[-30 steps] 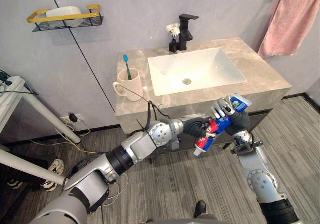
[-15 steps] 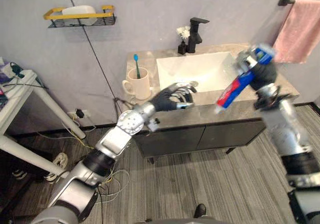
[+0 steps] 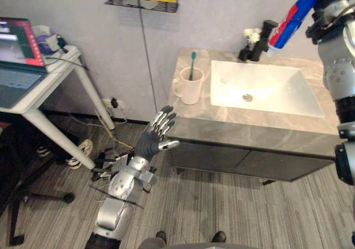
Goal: Organize washtable
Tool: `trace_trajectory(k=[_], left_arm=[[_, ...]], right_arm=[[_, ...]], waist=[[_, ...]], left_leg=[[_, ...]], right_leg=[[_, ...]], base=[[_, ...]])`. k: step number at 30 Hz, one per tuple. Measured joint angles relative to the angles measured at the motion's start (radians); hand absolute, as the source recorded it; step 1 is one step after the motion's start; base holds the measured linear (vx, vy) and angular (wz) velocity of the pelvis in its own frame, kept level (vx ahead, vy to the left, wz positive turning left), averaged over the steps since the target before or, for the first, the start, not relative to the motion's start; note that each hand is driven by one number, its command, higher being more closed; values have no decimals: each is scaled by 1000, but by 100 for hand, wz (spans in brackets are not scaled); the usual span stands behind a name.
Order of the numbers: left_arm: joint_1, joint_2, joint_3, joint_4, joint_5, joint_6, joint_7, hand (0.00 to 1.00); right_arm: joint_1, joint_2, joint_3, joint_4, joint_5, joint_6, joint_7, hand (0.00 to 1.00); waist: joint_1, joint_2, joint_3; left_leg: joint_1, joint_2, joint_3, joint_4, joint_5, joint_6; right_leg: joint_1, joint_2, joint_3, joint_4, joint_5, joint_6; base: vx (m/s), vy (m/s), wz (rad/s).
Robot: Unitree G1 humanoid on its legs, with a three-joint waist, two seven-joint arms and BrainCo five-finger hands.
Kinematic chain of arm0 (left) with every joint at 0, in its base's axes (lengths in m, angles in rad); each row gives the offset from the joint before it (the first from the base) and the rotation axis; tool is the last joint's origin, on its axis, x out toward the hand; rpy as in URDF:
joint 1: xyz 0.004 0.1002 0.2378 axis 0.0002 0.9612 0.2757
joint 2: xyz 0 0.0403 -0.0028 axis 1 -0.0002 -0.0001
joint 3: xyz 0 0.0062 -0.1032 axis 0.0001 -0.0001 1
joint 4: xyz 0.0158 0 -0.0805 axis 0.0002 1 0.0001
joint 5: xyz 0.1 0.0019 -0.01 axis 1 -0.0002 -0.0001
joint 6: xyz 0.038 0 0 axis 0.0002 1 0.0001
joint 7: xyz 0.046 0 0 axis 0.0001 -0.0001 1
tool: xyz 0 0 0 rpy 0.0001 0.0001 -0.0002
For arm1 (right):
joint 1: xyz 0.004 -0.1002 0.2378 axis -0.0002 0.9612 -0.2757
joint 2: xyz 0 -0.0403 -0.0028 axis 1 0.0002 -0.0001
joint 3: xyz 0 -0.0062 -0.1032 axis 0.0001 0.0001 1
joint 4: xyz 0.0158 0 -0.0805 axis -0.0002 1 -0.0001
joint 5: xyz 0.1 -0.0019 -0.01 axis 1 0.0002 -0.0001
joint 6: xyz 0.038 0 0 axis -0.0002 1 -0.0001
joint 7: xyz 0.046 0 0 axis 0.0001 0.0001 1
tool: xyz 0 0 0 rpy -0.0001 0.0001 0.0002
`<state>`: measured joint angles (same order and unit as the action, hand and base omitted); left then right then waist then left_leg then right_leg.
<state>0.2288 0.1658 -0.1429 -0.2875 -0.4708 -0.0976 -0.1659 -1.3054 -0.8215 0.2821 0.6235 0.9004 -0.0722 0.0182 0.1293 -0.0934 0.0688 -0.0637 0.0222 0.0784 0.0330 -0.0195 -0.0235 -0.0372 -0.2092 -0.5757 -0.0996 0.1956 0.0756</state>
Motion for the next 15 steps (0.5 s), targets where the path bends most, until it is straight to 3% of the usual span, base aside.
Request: trace_trajectory(k=[8,15], left_arm=[[106,-67,67,8,-10,0,18,0],[145,-101,74,52,-6,1,44,0]], right_arm=[[-86,-10,5,28,-27,-38,-41,100],[-77,31,0,12,-25,-40,-75,100]], waist=[[54,-42,52],[64,-66,96]], left_leg=[[-69,-5,-56,-5,32,0],[-105,-6,-80,-4,41,-1]], right_leg=[[-31,-3,-62,0,-4,5],[-51,-3,-84,0,-4,6]], base=[[-15,13,28],[22,16,10]])
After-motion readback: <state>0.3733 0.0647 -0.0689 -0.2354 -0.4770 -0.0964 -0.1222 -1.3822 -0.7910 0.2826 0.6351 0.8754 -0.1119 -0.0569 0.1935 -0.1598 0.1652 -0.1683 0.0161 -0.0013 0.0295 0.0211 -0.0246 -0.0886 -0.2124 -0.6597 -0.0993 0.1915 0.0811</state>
